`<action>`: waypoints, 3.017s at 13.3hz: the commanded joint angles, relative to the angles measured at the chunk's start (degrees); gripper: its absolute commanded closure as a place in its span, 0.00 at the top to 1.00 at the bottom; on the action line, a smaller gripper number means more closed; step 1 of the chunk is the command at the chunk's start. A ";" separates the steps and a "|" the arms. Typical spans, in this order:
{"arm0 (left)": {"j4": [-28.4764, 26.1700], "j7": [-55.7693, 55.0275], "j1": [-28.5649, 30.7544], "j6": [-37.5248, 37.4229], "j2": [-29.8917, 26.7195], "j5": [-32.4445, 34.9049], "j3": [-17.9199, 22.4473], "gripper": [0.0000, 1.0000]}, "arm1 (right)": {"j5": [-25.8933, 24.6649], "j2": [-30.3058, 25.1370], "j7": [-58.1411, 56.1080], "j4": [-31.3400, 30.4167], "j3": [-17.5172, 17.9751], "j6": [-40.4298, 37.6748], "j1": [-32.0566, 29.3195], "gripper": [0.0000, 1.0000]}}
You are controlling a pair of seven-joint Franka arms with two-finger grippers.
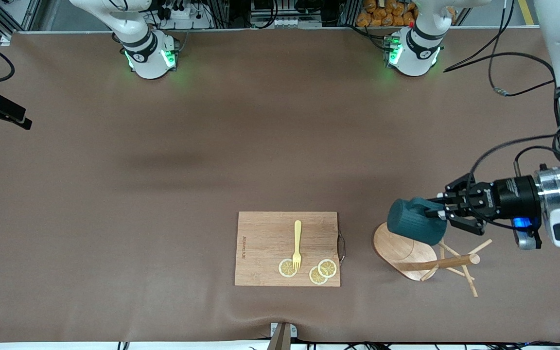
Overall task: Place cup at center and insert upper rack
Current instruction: 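Carry the mug with the left gripper to the wooden mug tree, then hook the mug handle onto a peg of the mug tree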
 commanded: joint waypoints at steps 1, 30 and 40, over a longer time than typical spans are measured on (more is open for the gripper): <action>0.69 0.67 2.17 -1.46 3.01 -5.11 -0.79 0.00 | 0.25 -1.10 -0.04 -0.40 0.15 -0.35 -0.18 1.00; 0.52 11.04 9.29 -10.07 11.98 -15.06 -0.62 0.00 | 0.25 -1.10 -0.57 -0.40 0.06 -1.23 -0.35 1.00; 0.78 15.61 10.44 -9.98 14.35 -15.41 -0.70 0.00 | 0.25 -1.10 -0.57 -0.40 -0.02 -1.23 -0.35 1.00</action>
